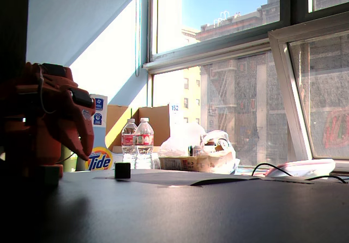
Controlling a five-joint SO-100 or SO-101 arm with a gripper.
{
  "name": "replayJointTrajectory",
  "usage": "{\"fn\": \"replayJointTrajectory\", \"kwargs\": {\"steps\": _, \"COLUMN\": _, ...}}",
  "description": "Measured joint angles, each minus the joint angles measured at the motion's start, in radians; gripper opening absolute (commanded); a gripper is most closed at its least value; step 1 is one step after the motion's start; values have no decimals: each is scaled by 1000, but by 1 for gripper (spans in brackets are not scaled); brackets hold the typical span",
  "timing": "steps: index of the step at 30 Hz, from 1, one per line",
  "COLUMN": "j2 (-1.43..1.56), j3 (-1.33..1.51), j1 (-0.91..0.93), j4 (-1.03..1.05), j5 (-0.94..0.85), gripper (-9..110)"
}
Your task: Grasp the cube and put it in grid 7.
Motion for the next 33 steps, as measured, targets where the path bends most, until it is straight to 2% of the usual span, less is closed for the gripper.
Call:
{"fn": "replayJointTrajectory", "kwargs": {"steps": 11, "j2": 0, "j3": 0, "j1": 5, "j4": 0, "j5": 17, "gripper": 0}}
{"fn": "replayJointTrajectory", "kwargs": {"steps": 18, "j2": -8, "j3": -14, "j1": 9, "j4": 9, "j5": -60, "gripper": 0}}
{"fn": "replayJointTrajectory", "kwargs": {"steps": 22, "j2": -124, "j3": -265, "j1": 106, "j4": 161, "j5": 0, "gripper": 0}}
{"fn": "replayJointTrajectory", "kwargs": {"steps": 28, "j2": -397, "j3": -692, "j1": 189, "j4": 367, "j5": -230, "gripper": 1}}
{"fn": "replayJointTrajectory", "kwargs": {"steps": 31, "j2": -551, "j3": -778, "j1": 227, "j4": 449, "j5": -397, "gripper": 4}}
{"fn": "replayJointTrajectory", "kwargs": {"steps": 33, "j2": -634, "j3": -781, "j1": 250, "j4": 449, "j5": -433, "gripper": 10}}
